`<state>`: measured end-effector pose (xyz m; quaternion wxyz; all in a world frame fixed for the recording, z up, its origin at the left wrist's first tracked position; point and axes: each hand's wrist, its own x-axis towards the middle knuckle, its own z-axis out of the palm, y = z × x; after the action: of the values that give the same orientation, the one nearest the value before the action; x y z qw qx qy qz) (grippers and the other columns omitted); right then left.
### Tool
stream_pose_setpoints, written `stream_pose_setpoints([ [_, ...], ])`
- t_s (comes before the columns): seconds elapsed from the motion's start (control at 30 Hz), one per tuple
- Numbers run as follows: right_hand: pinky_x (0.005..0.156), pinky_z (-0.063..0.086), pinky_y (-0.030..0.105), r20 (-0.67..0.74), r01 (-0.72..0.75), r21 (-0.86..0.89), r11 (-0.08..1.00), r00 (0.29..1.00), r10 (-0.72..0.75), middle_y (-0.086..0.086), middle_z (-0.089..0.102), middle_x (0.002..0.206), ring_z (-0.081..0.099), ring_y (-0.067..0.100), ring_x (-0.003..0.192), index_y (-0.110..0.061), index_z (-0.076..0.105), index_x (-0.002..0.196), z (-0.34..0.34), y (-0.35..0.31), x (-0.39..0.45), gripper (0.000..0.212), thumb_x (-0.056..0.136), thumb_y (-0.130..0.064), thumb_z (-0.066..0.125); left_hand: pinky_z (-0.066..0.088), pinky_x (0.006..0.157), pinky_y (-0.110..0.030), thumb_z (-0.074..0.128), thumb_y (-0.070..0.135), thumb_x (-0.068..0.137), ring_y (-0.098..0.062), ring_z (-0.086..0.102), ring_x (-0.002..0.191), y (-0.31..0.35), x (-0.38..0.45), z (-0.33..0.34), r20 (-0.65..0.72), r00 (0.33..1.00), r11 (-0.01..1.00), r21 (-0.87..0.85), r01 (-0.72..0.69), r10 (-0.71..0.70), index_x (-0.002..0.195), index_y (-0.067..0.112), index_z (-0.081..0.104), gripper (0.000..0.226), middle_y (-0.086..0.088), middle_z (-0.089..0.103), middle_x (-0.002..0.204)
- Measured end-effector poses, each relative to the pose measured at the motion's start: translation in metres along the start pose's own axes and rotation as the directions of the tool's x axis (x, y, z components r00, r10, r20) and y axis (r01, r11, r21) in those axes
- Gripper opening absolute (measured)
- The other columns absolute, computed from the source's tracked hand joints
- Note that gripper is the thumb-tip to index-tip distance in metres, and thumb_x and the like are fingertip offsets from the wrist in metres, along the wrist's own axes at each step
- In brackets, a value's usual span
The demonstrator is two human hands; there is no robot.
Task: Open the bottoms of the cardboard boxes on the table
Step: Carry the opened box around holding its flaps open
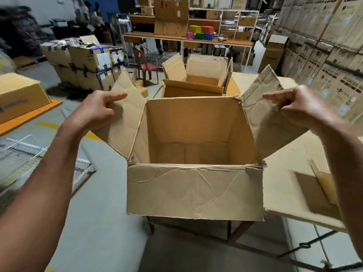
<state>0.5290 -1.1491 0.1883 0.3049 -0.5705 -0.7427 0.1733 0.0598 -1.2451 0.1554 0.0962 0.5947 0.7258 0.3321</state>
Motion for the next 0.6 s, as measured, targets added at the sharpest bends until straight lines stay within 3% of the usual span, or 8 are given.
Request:
stream_pose_setpoints([
  [0.07,0.066,0.046,-0.001,0.020,0.041,0.062,0.997,0.999,-0.042,0.005,0.064,0.132,0.059,0.013,0.113,-0.017,0.065,0.132,0.014,-0.014,-0.001,0.059,0.083,0.015,0.057,0.038,0.109,-0.032,0.044,-0.021,0.077,-0.009,0.046,0.134,-0.021,-0.018,-0.016,0.002,0.999,0.999,-0.008,0.038,-0.038,0.142,0.026,0.054,0.081,0.012,0.051,0.143],
  [0.13,0.062,0.047,-0.001,0.036,0.077,0.107,0.991,0.996,-0.081,0.005,0.065,0.129,0.061,0.015,0.112,-0.016,0.065,0.131,0.030,-0.030,-0.005,0.058,0.082,0.015,0.058,0.039,0.112,-0.040,0.046,-0.021,0.077,-0.014,0.046,0.136,-0.040,-0.036,-0.035,-0.019,0.998,0.998,-0.020,0.065,-0.065,0.142,0.028,0.053,0.082,0.010,0.051,0.145],
  [0.2,0.060,0.050,0.003,0.058,0.106,0.154,0.982,0.992,-0.116,0.003,0.066,0.127,0.062,0.017,0.109,-0.017,0.066,0.131,0.048,-0.048,-0.010,0.057,0.083,0.013,0.059,0.037,0.111,-0.036,0.045,-0.023,0.076,-0.012,0.046,0.134,-0.055,-0.055,-0.054,-0.077,0.993,0.996,-0.020,0.087,-0.088,0.141,0.024,0.054,0.081,0.013,0.050,0.140],
  [0.27,0.067,0.054,0.009,0.086,0.123,0.194,0.973,0.986,-0.142,0.001,0.067,0.127,0.064,0.018,0.109,-0.018,0.066,0.131,0.067,-0.069,-0.016,0.055,0.084,0.012,0.059,0.036,0.107,-0.030,0.045,-0.023,0.077,-0.009,0.047,0.131,-0.068,-0.072,-0.073,-0.133,0.985,0.994,-0.008,0.112,-0.112,0.141,0.022,0.054,0.079,0.014,0.050,0.136],
  [0.4,0.075,0.054,0.009,0.097,0.160,0.235,0.959,0.978,-0.187,0.003,0.069,0.125,0.064,0.014,0.110,-0.016,0.066,0.130,0.108,-0.120,-0.021,0.067,0.077,0.022,0.050,0.037,0.106,-0.025,0.044,-0.024,0.077,-0.006,0.048,0.129,-0.112,-0.106,-0.114,-0.169,0.976,0.990,0.004,0.142,-0.139,0.142,0.019,0.055,0.078,0.013,0.052,0.135],
  [0.5,0.092,0.057,0.031,0.101,0.162,0.267,0.950,0.976,-0.194,0.000,0.067,0.128,0.063,0.014,0.115,-0.018,0.066,0.131,0.147,-0.163,-0.025,0.064,0.081,0.019,0.053,0.034,0.111,-0.026,0.046,-0.024,0.080,-0.006,0.046,0.134,-0.155,-0.123,-0.148,-0.181,0.969,0.986,-0.021,0.168,-0.169,0.142,0.019,0.055,0.076,0.008,0.054,0.141],
  [0.6,0.094,0.056,0.052,0.160,0.136,0.288,0.948,0.969,-0.188,-0.002,0.069,0.125,0.067,0.019,0.110,-0.022,0.067,0.129,0.193,-0.207,-0.029,0.064,0.080,0.018,0.058,0.033,0.115,-0.030,0.049,-0.022,0.083,-0.006,0.047,0.133,-0.201,-0.137,-0.186,-0.202,0.958,0.979,-0.039,0.201,-0.204,0.141,0.022,0.054,0.073,0.010,0.054,0.140],
])
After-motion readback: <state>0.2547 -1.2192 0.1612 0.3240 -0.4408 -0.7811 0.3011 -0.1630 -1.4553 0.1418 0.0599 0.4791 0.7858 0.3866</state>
